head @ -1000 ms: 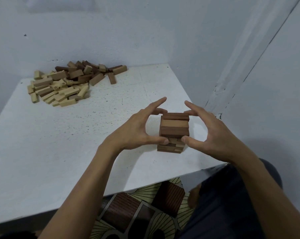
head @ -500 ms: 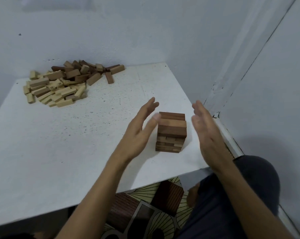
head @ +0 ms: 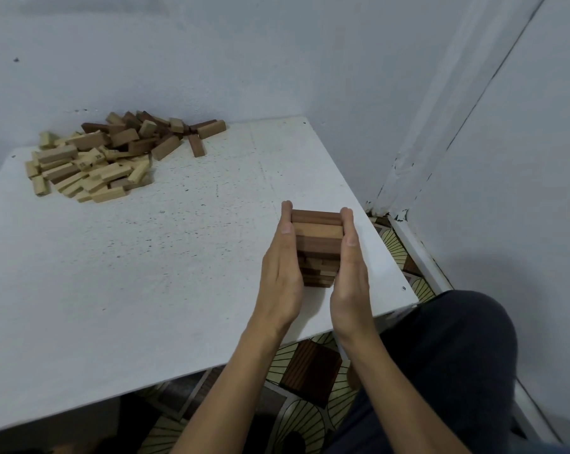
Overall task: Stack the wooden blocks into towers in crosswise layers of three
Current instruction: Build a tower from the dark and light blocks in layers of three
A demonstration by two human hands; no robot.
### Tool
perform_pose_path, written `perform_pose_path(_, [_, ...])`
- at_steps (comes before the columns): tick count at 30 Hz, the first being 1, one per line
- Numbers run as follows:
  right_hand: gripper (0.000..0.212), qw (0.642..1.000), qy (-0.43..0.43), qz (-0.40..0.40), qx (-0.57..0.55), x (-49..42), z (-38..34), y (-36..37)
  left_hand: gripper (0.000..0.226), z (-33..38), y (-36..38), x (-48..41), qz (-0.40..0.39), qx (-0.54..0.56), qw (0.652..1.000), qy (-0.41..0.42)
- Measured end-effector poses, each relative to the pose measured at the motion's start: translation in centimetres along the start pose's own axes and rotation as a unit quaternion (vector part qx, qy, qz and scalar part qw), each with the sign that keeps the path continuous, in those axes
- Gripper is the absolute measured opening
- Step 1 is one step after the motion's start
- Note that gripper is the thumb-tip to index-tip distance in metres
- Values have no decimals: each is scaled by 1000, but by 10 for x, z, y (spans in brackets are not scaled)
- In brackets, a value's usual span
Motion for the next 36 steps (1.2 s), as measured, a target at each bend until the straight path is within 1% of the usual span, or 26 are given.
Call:
perform_pose_path(2, [63, 1000, 1, -5, -6, 0, -1, 2, 64, -2, 0, 0, 2, 2, 1000, 1])
perform_pose_path(20, [64, 1000, 3, -13, -22, 1, 3, 2, 63, -8, -1, 2, 9, 10, 1000, -6])
perform_pose_path(24, [64, 1000, 3, -11, -17, 2, 4, 2, 69, -13, 0, 4, 10, 19, 1000, -12])
perform_pose_path(26, [65, 1000, 1, -14, -16, 3, 5, 1, 77, -15, -2, 3, 3, 21, 1000, -20])
perform_pose_path(29, [69, 999, -11, -23, 27, -4, 3, -12, 85, -12, -13, -1, -17, 10, 1000, -12])
perform_pose_path(31, [82, 995, -19, -58, 78, -17, 1, -32, 93, -4, -27, -7, -45, -30, 998, 13])
perform_pose_path(32, [90, 989, -20, -94, 113, -24, 0, -43, 100, 2, -35, -11, -68, -60, 996, 24])
perform_pose_path(34, [102, 965, -14, -184, 184, -37, -5, -57, 111, 11, -45, -22, -138, -119, 983, 37])
perform_pose_path(36, [112, 944, -8, -243, 223, -47, -11, -63, 121, 19, -49, -33, -200, -174, 963, 40])
Point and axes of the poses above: each hand's wrist, its own x-axis away from the middle knuckle, its own y-axis out of the palm, z = x × y, the point moved 5 cm from there along -x, towards the middle knuckle, and after that the axes turned 6 degrees about x, right-handed, at the moved point
